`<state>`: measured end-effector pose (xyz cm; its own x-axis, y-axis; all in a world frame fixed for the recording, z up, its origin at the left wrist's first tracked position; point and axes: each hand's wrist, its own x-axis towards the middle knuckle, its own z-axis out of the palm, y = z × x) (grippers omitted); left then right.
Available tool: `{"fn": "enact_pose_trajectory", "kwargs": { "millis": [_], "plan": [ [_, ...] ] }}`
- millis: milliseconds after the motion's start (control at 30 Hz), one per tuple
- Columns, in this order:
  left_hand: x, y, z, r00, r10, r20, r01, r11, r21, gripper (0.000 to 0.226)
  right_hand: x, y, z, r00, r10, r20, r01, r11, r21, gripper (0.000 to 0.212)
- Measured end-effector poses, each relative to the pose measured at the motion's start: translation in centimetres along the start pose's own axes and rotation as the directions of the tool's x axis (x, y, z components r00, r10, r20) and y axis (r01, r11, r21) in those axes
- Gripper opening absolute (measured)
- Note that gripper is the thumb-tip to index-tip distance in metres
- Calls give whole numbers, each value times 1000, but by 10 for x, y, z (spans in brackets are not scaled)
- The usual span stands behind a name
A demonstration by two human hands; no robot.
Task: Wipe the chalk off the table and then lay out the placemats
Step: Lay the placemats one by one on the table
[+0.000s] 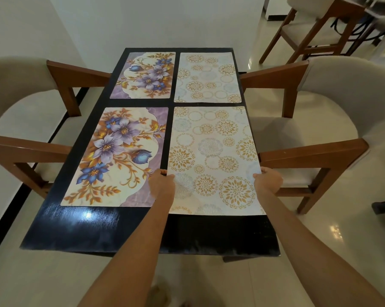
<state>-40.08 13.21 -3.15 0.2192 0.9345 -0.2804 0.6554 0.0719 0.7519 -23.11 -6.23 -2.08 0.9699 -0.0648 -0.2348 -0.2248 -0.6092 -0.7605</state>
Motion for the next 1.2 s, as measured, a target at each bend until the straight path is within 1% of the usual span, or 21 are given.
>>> {"fn": "enact_pose_trajectory", "kwargs": {
  "millis": [133, 267, 367, 467, 533, 600, 667, 700, 767, 833, 933, 1000, 1067, 1133, 1200],
  "plan": [
    [-3, 1, -4, 995, 96, -22, -87, 964, 251, 25, -3, 1, -1, 999, -45, -12, 45, 998, -40, 12],
    [-6, 1, -4, 982, 186, 4, -162, 846, 508, 28, -2, 3, 0, 997, -67, 27, 69, 996, -65, 7],
    [-9, 1, -3, 971, 235, 36, -208, 768, 605, 29, -3, 6, 4, 994, -100, 32, 103, 986, -127, 10],
    [-13, -2, -3, 949, 305, 82, -282, 701, 655, 28, -5, 10, 9, 986, -164, 37, 168, 961, -218, 23],
    [-15, -6, -3, 901, 413, 134, -383, 611, 692, 34, -11, 13, 7, 954, -292, 68, 296, 883, -366, 35],
    [-19, -9, -3, 800, 553, 232, -531, 473, 703, 46, -17, 15, 6, 878, -454, 151, 467, 742, -482, 47],
    [-23, -13, -2, 683, 653, 327, -663, 367, 653, 57, -26, 15, 7, 787, -556, 267, 606, 619, -499, 52],
    [-25, -14, -1, 641, 677, 361, -705, 333, 626, 60, -28, 16, 10, 746, -584, 319, 657, 567, -497, 52],
    [-26, -17, 4, 589, 702, 400, -748, 287, 598, 62, -34, 16, 15, 682, -601, 416, 725, 484, -490, 54],
    [-28, -19, 8, 583, 698, 416, -753, 272, 600, 56, -42, 14, 19, 641, -585, 497, 765, 434, -476, 57],
    [-31, -16, 8, 601, 653, 461, -748, 256, 613, 52, -52, 10, 23, 623, -537, 568, 781, 389, -489, 62],
    [-34, -13, 6, 611, 628, 483, -737, 229, 635, 55, -57, 8, 23, 609, -499, 617, 791, 318, -523, 64],
    [-36, -12, 3, 626, 604, 493, -729, 229, 645, 58, -61, 6, 23, 584, -476, 657, 805, 239, -543, 65],
    [-37, -12, 0, 625, 625, 468, -726, 244, 643, 60, -63, 4, 25, 563, -498, 660, 814, 194, -548, 65],
    [-36, -10, -6, 600, 691, 404, -718, 243, 652, 64, -65, -3, 26, 543, -563, 623, 815, 175, -553, 67]
  ]
}}
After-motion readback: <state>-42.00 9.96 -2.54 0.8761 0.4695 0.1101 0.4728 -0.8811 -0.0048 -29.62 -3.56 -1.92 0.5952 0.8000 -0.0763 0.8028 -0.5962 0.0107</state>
